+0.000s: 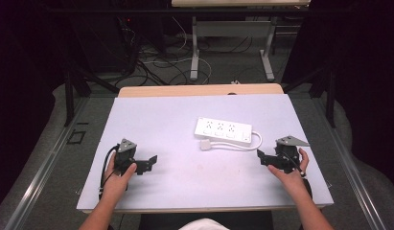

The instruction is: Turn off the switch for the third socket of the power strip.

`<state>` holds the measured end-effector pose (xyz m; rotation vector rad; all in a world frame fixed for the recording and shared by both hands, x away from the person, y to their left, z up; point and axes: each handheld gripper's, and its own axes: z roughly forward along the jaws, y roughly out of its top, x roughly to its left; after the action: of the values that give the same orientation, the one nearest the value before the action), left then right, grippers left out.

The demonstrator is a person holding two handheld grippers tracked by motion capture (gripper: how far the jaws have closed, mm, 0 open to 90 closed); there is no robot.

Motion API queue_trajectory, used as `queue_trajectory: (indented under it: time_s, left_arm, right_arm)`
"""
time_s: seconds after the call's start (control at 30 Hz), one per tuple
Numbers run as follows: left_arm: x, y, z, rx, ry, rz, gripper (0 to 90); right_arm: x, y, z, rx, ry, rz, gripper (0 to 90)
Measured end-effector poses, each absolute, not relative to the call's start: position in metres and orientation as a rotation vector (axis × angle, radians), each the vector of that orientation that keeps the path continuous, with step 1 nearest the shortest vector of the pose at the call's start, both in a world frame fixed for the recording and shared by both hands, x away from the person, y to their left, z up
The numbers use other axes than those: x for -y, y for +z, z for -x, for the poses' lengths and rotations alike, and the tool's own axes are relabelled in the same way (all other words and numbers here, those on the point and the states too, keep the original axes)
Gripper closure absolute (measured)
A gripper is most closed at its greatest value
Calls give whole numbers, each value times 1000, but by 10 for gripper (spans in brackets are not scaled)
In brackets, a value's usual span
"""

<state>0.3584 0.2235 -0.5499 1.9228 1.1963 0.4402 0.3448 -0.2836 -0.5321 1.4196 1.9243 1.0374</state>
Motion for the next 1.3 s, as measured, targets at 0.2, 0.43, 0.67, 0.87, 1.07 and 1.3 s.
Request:
queue_trajectory:
  time_s: [0.2, 0.43, 0.67, 0.87, 1.07, 1.3]
  left_arm:
    - [-223, -551, -358, -1194, 447, -1914, 13]
    - [-223, -550, -358, -1187, 451, -1929, 13]
    - [-222, -551, -358, -1197, 444, -1914, 13]
    - [-222, -551, -358, -1196, 444, -1914, 13]
    - [-222, -551, -358, -1196, 444, -1914, 13]
    - [-222, -551, -358, -1196, 442, -1914, 13]
  right_arm:
    - [276, -532, -346, -1958, 1037, -1386, 223]
    - [269, -534, -351, -2024, 1035, -1365, 280]
    - [262, -528, -357, -2068, 1059, -1345, 334]
    - [255, -524, -363, -2113, 1063, -1329, 351]
    - [248, -518, -370, -2163, 1060, -1305, 361]
    - [244, -509, -378, -2192, 1039, -1280, 376]
